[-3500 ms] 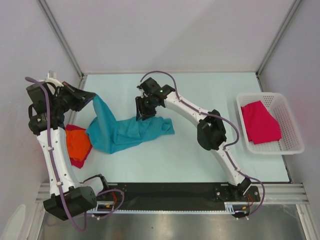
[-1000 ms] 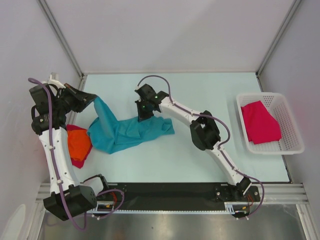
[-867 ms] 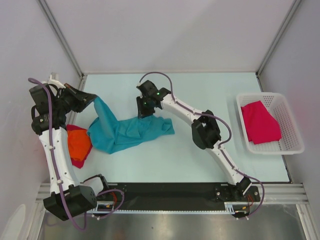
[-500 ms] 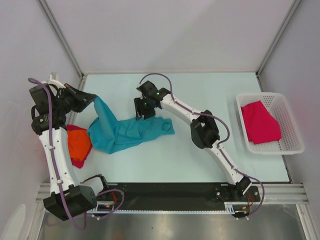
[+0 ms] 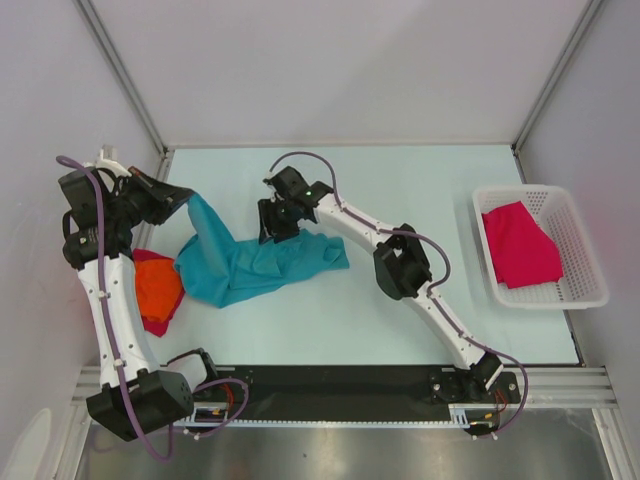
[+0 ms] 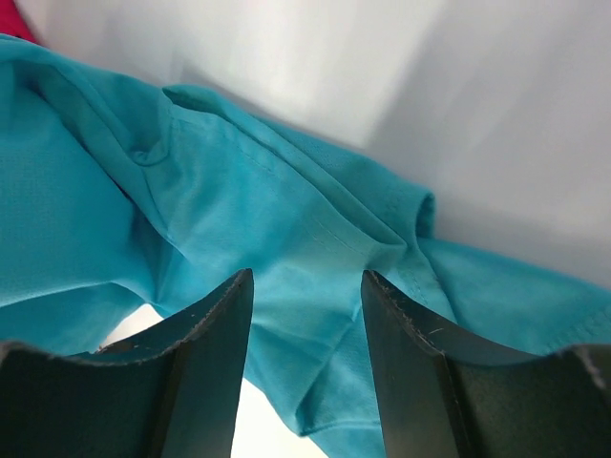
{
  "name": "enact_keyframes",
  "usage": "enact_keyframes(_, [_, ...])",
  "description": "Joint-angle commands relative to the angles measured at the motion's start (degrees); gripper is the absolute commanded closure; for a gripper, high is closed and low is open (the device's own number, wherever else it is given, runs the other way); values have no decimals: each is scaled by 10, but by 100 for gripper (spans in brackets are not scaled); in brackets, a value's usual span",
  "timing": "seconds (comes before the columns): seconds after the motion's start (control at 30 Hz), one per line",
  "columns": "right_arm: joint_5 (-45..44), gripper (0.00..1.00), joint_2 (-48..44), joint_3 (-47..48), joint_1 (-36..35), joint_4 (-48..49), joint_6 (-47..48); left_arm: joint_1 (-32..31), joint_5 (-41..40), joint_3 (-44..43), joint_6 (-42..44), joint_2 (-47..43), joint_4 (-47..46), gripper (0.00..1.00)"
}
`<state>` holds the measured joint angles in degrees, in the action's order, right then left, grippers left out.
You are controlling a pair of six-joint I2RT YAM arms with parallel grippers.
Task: Fold and stack the t-shirts
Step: Flatten out the tshirt
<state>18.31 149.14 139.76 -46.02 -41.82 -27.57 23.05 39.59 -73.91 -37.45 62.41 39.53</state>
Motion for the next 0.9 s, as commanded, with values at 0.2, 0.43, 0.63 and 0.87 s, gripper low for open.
enact_keyframes(0.2, [26, 46, 30, 35, 7, 39, -21, 2, -9, -39, 31, 6, 16, 100])
enact_keyframes(0.43, [5, 46, 7, 23, 17, 29, -3, 2, -15, -29, 30, 10, 12, 100])
enact_keyframes(0.63, [6, 49, 18, 20, 24, 21, -4, 2, -15, -26, 30, 12, 8, 100])
enact_keyframes(0.87, [-33, 49, -13, 19, 19, 3, 20, 2, -14, -19, 31, 14, 3, 100])
